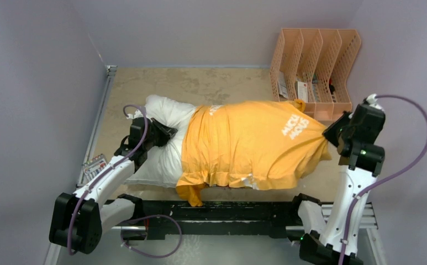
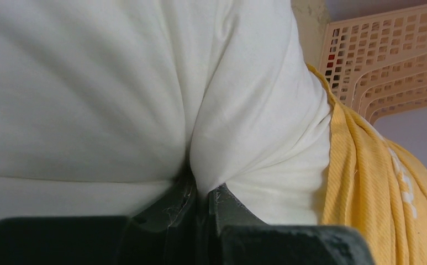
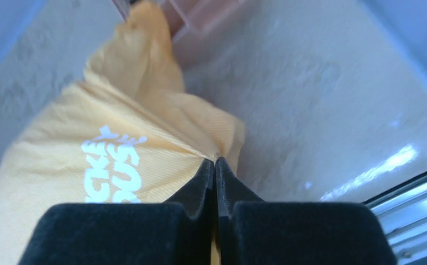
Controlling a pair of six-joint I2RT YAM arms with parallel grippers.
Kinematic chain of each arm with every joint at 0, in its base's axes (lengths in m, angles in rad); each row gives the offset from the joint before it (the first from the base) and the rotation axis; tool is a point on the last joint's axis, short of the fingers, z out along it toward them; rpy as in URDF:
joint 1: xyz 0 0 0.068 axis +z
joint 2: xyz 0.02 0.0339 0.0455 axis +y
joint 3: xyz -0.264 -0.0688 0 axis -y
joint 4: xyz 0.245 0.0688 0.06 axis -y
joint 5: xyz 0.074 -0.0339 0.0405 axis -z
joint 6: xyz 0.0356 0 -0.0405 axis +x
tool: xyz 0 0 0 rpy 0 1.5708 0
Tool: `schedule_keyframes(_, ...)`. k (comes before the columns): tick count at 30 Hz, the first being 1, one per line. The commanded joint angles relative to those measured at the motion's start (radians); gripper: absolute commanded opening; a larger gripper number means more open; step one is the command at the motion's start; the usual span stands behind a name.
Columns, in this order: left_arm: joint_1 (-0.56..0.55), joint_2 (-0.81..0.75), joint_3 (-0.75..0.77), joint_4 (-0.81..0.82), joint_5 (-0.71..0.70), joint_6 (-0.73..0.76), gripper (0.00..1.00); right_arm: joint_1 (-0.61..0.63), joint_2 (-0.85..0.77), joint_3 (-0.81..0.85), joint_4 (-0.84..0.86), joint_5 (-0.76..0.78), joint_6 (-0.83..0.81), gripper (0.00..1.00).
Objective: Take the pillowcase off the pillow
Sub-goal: Remove the pillow from the pillowcase.
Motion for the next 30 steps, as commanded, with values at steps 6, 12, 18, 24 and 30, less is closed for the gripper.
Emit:
schedule_keyframes(6, 0.158, 0.122, -0.135, -0.291, -0.161, 0.091, 0.00, -0.008, 0.139, 0.526, -0.006, 0.500, -0.123, 0.00)
schedule_keyframes(12, 0.164, 0.107, -0.132, -0.267, -0.115, 0.106, 0.00, -0.006, 0.142, 0.486, -0.041, 0.128, -0.096, 0.00)
schedule_keyframes(18, 0.163, 0.083, -0.148, -0.244, -0.064, 0.103, 0.00, -0.007, -0.029, -0.107, 0.127, -0.501, 0.045, 0.90)
schedule_keyframes(24, 0.163, 0.066, -0.144, -0.243, -0.051, 0.102, 0.00, -0.002, -0.084, -0.322, 0.327, -0.890, 0.087, 0.99)
schedule_keyframes(30, 0.163, 0.059, -0.131, -0.252, -0.033, 0.109, 0.00, 0.041, -0.084, -0.461, 0.530, -1.032, 0.220, 0.83)
